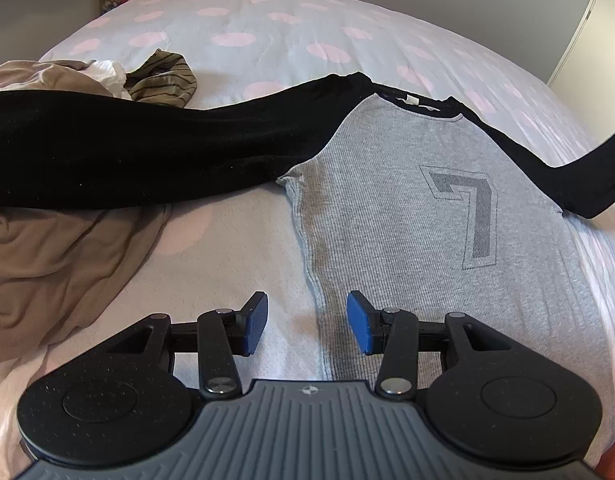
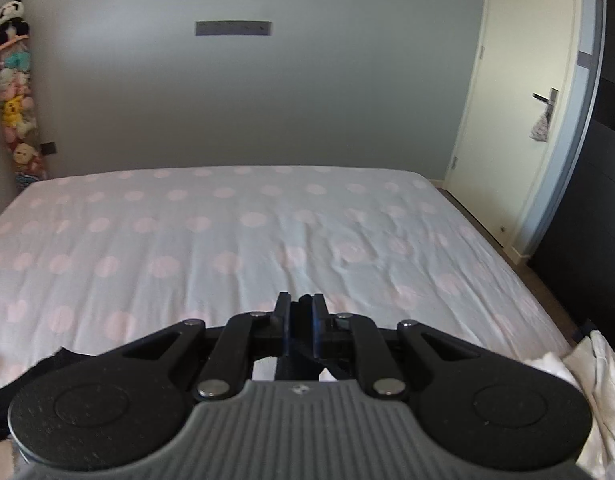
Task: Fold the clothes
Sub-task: 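Lift the black sleeve with the right gripper and lay it across the shirt front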
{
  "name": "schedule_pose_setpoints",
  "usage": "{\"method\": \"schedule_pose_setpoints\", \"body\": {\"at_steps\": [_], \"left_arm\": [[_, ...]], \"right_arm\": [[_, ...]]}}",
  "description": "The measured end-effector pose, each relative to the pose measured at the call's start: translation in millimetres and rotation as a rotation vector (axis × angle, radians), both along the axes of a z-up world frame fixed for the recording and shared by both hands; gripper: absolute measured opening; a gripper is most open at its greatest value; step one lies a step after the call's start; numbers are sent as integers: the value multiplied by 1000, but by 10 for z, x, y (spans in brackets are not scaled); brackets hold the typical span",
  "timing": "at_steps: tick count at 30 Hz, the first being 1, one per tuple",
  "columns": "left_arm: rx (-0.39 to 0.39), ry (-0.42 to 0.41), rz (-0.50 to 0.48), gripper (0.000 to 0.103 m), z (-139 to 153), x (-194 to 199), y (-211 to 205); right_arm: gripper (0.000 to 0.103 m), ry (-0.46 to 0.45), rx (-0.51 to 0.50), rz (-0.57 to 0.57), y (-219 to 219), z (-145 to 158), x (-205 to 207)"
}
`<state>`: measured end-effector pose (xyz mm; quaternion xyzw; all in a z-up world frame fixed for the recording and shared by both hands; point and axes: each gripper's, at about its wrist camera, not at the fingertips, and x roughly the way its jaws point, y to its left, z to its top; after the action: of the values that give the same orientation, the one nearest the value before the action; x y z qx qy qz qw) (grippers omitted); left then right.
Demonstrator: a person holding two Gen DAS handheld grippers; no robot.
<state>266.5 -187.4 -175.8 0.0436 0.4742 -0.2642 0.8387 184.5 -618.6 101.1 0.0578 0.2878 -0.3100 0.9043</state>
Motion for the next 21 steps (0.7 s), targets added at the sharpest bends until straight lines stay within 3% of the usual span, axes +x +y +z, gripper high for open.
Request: {"method": "schedule_pose_setpoints", "body": {"at_steps": [5,8,13,21], "left_arm": [[-27,1,3,42,22,45,48],[-41,2,10,42,33,67,82],[-58,3,13,43,35,83,123],[-74,-3,1,43,1,141,145]], "right_arm": [[12,-18,4,132,578,171,407],[12,-9,25,198,890,102,645],[12,31,79,285,1321,-224,1071],[12,132,157,392,1785,-1016,1627]]}}
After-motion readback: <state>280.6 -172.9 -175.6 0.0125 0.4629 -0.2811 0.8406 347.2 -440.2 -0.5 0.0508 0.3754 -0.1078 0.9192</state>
